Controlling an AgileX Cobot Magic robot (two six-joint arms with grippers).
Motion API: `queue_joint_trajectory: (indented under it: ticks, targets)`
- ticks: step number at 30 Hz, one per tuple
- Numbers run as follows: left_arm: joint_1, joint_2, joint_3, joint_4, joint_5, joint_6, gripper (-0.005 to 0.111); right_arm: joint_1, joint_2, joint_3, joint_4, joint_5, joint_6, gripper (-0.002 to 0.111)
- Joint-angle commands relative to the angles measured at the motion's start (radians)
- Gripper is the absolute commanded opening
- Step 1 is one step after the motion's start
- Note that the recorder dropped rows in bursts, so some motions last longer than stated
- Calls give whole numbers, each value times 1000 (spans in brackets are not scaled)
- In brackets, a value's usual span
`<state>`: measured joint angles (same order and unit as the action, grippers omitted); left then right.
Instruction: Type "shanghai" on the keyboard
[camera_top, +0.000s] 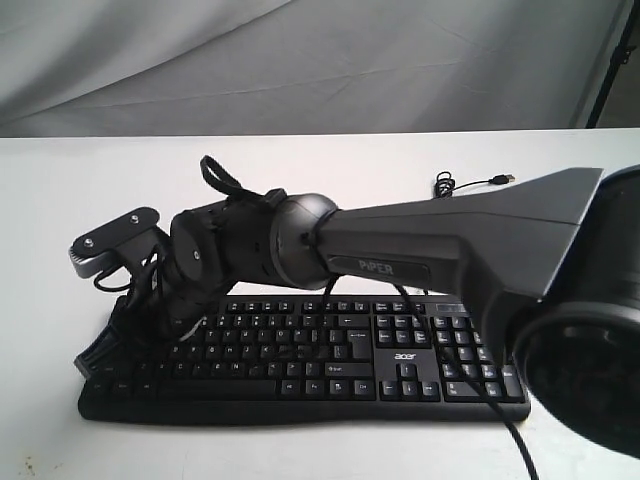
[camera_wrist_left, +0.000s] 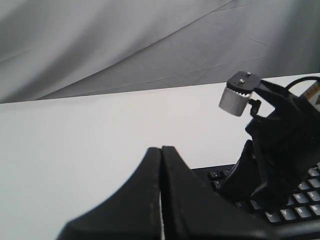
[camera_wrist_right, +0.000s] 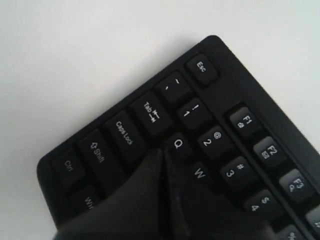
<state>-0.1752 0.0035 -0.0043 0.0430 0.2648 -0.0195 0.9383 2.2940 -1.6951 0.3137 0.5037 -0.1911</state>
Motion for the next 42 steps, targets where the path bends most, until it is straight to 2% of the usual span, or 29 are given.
queue_joint_trajectory:
  ticks: [1,7,13,16,42]
  targets:
    - [-4,-3,4,5,-6,-3,0,-11,-92,-6,-68,80,19,0]
    - [-4,-3,4,5,-6,-3,0,-51,-210,81,-144,228,87,0]
    - [-4,-3,4,5,-6,-3,0,-79,-353,329,-97,139,96,0]
    - [-4,-3,4,5,-6,-3,0,-79,-367,396,-73,64,90,0]
    - [-4,-3,4,5,-6,-3,0,-63,-251,403,-39,-50,41,0]
